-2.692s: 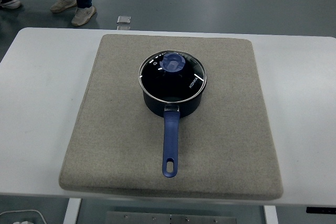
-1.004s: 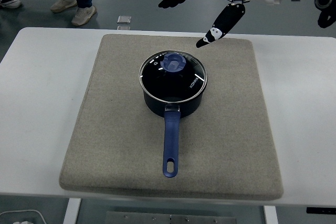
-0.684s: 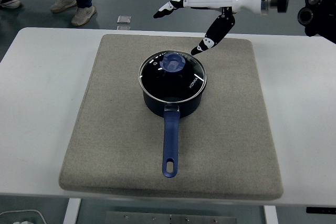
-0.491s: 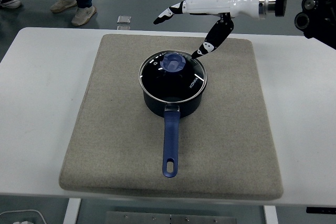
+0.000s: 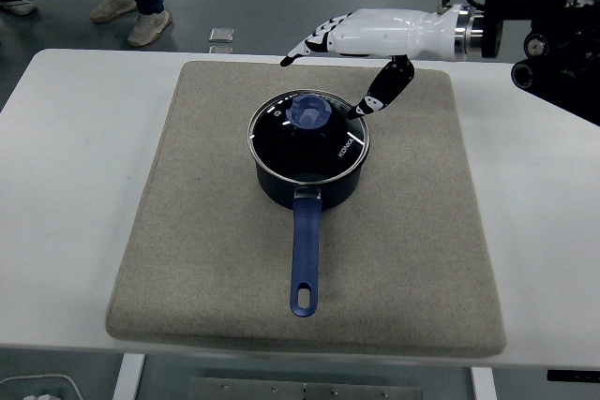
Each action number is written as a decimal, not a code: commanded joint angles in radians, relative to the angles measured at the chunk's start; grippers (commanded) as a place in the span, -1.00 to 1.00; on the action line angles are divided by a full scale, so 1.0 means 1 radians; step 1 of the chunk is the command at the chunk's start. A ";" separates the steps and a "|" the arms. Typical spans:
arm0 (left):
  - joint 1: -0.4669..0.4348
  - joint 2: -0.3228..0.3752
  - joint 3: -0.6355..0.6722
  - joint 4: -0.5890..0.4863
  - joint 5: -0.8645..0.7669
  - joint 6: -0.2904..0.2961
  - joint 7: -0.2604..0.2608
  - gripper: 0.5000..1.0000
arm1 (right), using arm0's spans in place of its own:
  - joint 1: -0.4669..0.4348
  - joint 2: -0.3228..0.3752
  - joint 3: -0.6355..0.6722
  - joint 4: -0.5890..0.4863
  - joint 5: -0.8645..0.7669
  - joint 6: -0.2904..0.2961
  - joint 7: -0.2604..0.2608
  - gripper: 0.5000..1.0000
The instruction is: Lift the pot lid and place it to the right of the pot.
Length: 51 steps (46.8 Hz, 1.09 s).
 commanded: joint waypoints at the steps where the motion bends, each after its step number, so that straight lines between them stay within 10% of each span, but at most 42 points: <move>1: 0.000 0.000 -0.001 0.000 0.000 0.000 0.000 1.00 | 0.000 0.001 -0.005 0.001 0.000 -0.013 0.000 0.74; 51: 0.000 0.000 0.001 0.000 0.001 0.000 0.000 1.00 | -0.050 0.044 -0.037 -0.010 -0.058 -0.101 0.000 0.74</move>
